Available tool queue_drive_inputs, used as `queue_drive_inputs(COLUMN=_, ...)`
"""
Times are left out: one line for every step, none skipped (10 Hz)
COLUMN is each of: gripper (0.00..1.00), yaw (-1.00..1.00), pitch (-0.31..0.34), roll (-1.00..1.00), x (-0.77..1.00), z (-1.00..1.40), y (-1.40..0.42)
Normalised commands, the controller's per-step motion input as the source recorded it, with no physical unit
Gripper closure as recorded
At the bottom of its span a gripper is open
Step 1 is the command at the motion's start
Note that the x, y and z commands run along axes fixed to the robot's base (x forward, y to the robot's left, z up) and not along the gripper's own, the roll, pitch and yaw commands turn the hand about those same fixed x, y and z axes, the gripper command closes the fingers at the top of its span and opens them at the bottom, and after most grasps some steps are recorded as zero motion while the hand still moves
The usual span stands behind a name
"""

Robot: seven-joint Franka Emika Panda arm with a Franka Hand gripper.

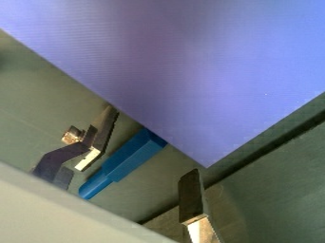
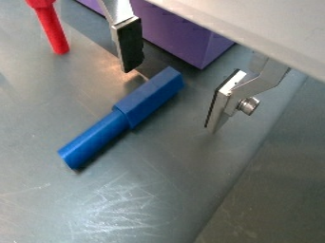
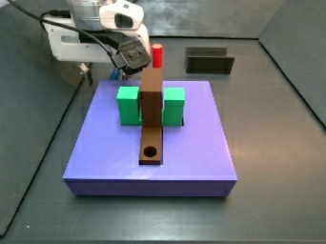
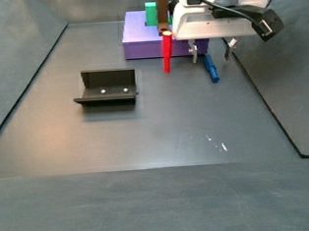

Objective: Pick up the blue object. Move up. Place the blue object on the fixture. Regrasp the blue object. Move to above the board. Insert the blue object.
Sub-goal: Pick up the blue object.

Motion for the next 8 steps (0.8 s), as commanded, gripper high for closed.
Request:
queue_drive_inputs(gripper=0.00, yaw=0.00, pitch=-0.099, roll=0.29, x=-0.06, z=-0.11, y=0.00)
queue_drive_inputs(gripper=0.00, yaw=0.00, pitch=-0.121, roll=0.30, x=-0.06, z=-0.09, y=0.00)
queue_drive_inputs(gripper=0.00, yaw=0.00, pitch=-0.124, roll=0.30, x=-0.03, z=-0.10, y=0.00)
queue_drive_inputs(gripper=0.00, yaw=0.00, pitch=-0.123, roll=0.29, x=0.00, z=-0.11, y=0.00)
queue_drive_inputs(gripper=0.00, yaw=0.00, pitch=-0.146, roll=0.30, x=-0.01, z=-0.13, y=0.00)
queue_drive_inputs(gripper=0.00, yaw=0.00, pitch=-0.147, roll=0.30, x=0.00, z=-0.16, y=0.00)
queue_drive_inputs(gripper=0.00, yaw=0.00, pitch=-0.151, roll=0.29, x=0.00, z=-0.15, y=0.00)
queue_drive_inputs(gripper=0.00, yaw=0.00, pitch=-0.151, roll=0.26, x=-0.02, z=-0.13, y=0.00)
